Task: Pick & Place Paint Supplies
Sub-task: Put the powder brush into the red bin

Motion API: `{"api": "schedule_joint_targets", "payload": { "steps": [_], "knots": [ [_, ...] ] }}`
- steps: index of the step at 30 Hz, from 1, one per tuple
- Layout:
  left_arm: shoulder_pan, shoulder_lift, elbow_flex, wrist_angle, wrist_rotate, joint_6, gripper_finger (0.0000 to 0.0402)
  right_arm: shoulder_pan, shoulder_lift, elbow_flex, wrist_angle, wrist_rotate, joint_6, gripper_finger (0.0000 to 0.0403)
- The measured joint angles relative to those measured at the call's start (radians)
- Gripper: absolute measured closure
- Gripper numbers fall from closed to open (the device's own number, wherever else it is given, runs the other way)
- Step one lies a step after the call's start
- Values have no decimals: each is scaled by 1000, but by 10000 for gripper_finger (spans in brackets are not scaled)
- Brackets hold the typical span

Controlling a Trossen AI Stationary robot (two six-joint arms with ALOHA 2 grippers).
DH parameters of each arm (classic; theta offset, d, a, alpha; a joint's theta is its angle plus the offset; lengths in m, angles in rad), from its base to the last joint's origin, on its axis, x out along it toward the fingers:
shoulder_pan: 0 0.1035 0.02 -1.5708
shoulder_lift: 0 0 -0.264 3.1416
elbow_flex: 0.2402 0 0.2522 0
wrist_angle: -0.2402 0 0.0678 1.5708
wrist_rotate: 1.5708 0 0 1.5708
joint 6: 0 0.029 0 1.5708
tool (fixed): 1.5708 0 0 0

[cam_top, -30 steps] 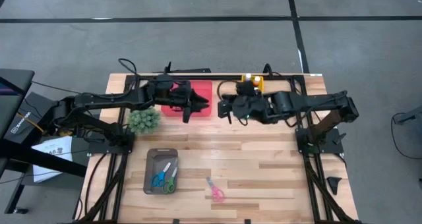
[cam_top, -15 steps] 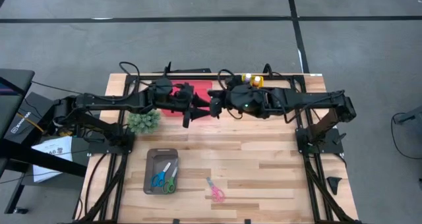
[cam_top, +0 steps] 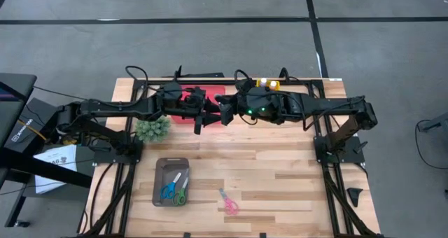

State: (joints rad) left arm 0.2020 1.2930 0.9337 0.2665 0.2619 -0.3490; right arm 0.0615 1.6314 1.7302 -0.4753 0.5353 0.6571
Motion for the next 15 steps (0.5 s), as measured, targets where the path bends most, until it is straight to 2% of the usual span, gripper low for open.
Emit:
{"api": "schedule_joint_targets", "payload": {
  "steps": [7,15],
  "knots": [
    [0,0,0,22,0,0,266,-13,0,0,-2,-15,-10,403],
    [1,0,0,22,-1,-2,371,-14,6,0,1,-18,-14,403]
  ]
}}
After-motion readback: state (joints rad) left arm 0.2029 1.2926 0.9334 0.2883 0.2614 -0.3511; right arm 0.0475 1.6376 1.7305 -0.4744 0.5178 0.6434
